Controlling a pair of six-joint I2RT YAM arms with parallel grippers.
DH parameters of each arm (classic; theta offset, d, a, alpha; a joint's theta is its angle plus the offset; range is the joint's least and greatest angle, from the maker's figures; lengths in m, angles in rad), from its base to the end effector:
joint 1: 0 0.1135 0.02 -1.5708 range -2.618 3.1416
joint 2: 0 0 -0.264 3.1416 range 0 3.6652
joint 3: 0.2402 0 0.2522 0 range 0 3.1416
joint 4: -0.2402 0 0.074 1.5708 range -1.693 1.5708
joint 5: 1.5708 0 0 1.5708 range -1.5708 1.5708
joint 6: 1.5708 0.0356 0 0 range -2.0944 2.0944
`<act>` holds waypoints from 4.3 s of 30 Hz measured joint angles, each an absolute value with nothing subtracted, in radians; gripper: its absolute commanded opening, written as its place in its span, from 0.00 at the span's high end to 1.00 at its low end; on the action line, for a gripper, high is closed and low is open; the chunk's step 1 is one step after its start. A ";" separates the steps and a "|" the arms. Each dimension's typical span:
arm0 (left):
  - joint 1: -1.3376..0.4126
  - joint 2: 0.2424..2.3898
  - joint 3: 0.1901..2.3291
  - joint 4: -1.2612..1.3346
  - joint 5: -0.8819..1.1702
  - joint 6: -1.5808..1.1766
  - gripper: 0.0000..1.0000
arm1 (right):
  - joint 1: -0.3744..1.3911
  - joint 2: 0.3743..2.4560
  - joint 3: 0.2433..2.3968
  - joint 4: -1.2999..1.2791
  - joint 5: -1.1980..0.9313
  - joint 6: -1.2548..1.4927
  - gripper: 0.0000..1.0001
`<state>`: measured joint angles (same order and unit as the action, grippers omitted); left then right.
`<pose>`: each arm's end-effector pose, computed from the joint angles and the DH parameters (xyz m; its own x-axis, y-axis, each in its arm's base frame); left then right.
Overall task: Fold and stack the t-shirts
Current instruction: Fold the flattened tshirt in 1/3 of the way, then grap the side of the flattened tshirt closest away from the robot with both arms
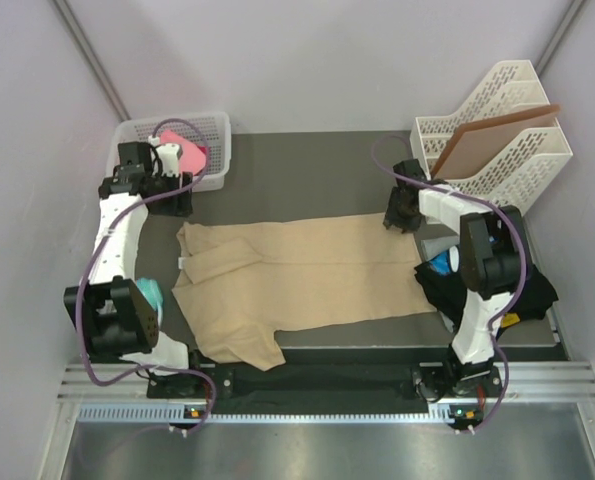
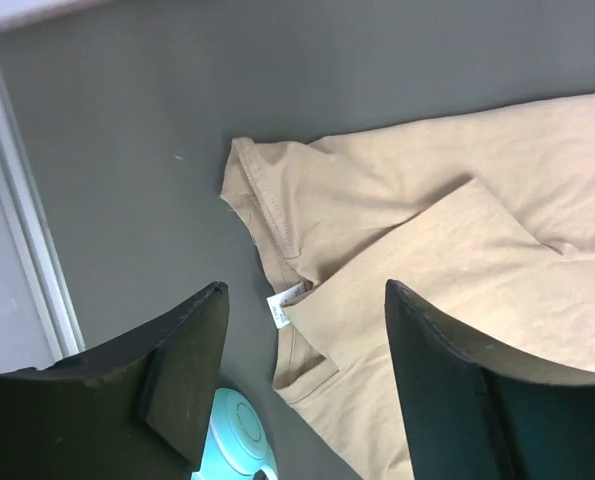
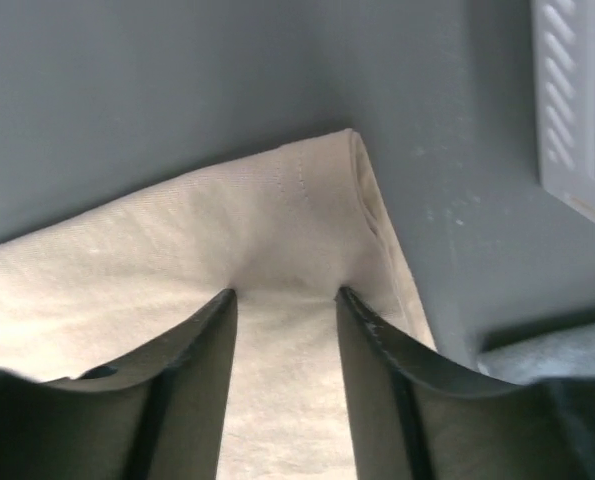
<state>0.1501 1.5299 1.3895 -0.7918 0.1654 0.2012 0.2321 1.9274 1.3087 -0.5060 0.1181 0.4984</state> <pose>0.3224 0.0428 0.3148 -0.7880 0.0802 -0.6105 0.1092 0.9940 -0.0104 0.3841 0.0865 0.1690 -0.8567 0.2853 -0.4298 0.2625 0.9583 0.1129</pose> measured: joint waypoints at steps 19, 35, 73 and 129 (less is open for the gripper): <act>-0.379 1.382 1.071 -0.867 0.128 0.355 0.35 | 0.233 1.662 1.269 -0.656 0.286 0.471 0.27; -0.459 1.430 1.022 -0.922 0.113 0.395 0.42 | 0.511 1.623 1.069 -0.641 0.230 0.495 0.31; -0.946 1.262 0.793 -1.206 -0.010 0.501 0.28 | 0.542 1.514 1.013 -0.646 0.226 0.529 0.27; -0.347 1.407 0.928 -0.930 -0.226 0.785 1.00 | 0.737 1.254 0.746 -0.717 0.160 0.647 0.30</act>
<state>-0.3466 1.4067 0.9276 -0.9298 -0.2260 0.7845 0.7368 1.2537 0.7460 -0.7166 0.1596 0.6468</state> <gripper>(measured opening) 0.011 0.702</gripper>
